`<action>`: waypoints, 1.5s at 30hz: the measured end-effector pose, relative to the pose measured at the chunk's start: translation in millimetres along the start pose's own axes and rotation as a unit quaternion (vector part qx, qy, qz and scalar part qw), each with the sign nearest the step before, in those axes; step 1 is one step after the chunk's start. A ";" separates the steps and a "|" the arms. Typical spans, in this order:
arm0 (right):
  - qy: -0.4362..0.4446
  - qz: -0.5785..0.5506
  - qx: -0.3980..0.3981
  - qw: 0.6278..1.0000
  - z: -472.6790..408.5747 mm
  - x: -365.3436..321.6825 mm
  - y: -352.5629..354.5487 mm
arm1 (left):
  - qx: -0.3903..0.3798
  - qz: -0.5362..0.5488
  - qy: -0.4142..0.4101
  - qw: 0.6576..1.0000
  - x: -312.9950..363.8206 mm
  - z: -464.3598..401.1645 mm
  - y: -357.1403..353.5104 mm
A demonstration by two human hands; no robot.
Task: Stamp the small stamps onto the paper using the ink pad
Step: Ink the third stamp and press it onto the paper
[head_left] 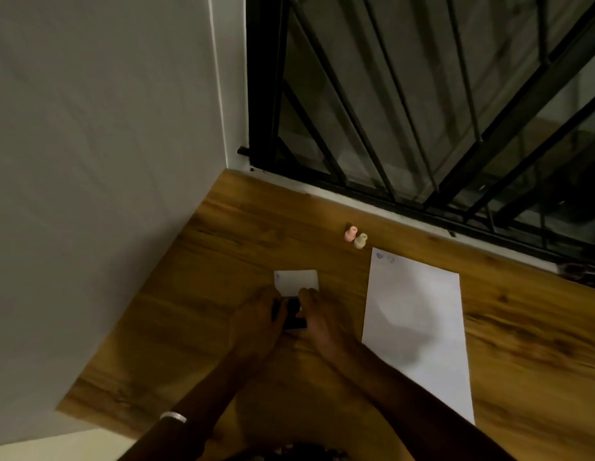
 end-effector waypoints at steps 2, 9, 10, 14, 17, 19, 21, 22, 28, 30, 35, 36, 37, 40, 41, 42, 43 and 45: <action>0.008 0.005 0.012 1.000 -0.2 1.4 -4.1 | 0.003 -0.002 -0.004 1.000 -0.9 0.3 -0.8; 0.006 -0.008 0.016 1.000 0.7 2.5 -0.7 | -0.022 0.010 0.014 1.000 2.3 0.0 1.2; 0.012 -0.004 0.010 1.000 0.5 2.7 0.7 | -0.026 0.015 0.022 0.999 2.9 -0.2 2.0; 0.022 0.003 0.005 1.000 2.4 0.9 3.5 | -0.030 0.011 0.015 0.999 6.2 0.7 5.0; 0.015 -0.010 0.000 1.000 4.1 2.4 13.1 | -0.029 0.014 0.024 0.999 8.5 2.0 7.0; 0.014 -0.018 0.017 1.000 7.3 7.3 21.4 | -0.029 0.000 0.025 0.999 7.1 2.1 6.7; -0.012 -0.023 0.036 0.999 11.8 19.0 27.5 | -0.026 -0.013 0.016 0.999 7.0 1.5 6.3; -0.032 -0.009 0.051 0.998 13.9 27.6 29.5 | -0.026 -0.015 0.011 0.999 7.1 1.3 6.7; -0.148 0.077 0.062 0.984 21.9 104.9 39.4 | -0.027 -0.019 0.008 0.999 9.7 1.1 8.6; -0.186 0.062 0.082 0.977 20.6 128.6 44.4 | -0.028 -0.016 0.016 0.999 10.1 1.1 8.5; -0.218 0.077 0.103 0.967 9.6 176.8 55.2 | -0.038 -0.009 0.032 0.999 8.1 -0.6 6.0; -0.220 0.084 0.100 0.967 4.7 182.7 57.1 | -0.041 -0.009 0.033 0.999 7.2 -0.9 5.5; -0.224 0.091 0.096 0.966 -0.6 187.5 58.3 | -0.044 -0.009 0.033 0.998 6.3 -1.2 5.2; -0.231 0.112 0.088 0.962 -14.0 197.4 56.0 | -0.058 -0.002 0.036 0.998 5.9 -2.1 5.9; -0.232 0.115 0.087 0.962 -17.1 199.5 54.0 | -0.059 -0.001 0.038 0.998 6.6 -2.1 6.6; -0.230 0.117 0.087 0.962 -19.3 200.7 52.1 | -0.054 -0.004 0.039 0.998 7.9 -2.1 7.1; -0.226 0.120 0.084 0.963 -20.8 202.1 50.2 | -0.050 -0.006 0.039 0.998 9.6 -1.8 7.7; -0.219 0.144 0.070 0.962 -23.5 204.7 47.2 | -0.047 0.002 0.042 0.998 12.7 -1.6 8.3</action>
Point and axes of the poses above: each hand's wrist, its own z-axis away from the middle knuckle, its own y-axis out of the back of the hand, x = y × z, the point moved 1 cm from there along -z, towards the middle knuckle, and after that the axes turned 10 degrees about z, right-handed, at the moved point
